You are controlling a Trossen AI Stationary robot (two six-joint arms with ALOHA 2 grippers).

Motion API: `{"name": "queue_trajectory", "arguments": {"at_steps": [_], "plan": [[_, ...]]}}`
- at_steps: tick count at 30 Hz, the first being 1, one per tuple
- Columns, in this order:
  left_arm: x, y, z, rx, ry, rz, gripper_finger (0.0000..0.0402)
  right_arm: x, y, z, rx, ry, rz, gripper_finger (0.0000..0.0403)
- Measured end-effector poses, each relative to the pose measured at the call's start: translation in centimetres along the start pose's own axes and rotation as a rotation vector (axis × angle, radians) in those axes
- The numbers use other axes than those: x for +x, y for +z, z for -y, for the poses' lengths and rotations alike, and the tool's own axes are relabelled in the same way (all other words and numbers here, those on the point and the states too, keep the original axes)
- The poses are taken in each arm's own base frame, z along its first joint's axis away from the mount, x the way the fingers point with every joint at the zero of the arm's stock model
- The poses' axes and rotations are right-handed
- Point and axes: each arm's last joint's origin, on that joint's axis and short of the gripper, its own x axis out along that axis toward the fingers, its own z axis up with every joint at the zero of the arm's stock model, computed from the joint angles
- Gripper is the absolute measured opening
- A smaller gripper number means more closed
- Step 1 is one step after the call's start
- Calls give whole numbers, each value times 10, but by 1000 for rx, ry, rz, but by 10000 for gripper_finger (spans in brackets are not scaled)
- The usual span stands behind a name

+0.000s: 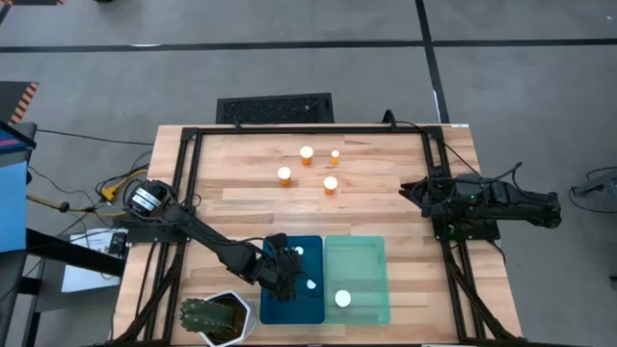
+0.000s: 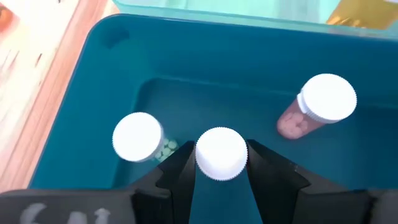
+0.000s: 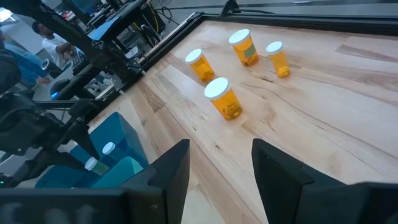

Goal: Pick and place medicine bottles into bin by pill shape (circle, oval)
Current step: Put the small yellow pill bottle into the blue bin, then put the small orange pill bottle into the blue bin

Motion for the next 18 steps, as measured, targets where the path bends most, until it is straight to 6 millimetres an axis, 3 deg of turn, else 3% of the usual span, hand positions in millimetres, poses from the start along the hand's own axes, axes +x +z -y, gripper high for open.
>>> {"name": "queue_trajectory", "arguments": {"at_steps": [9, 18], "plan": [[0, 0, 0, 6, -10, -7, 135, 0, 0, 0, 0, -2, -3, 183], [-3, 4, 1, 9, -9, -28, 204, 0, 0, 0, 0, -3, -3, 183]]}}
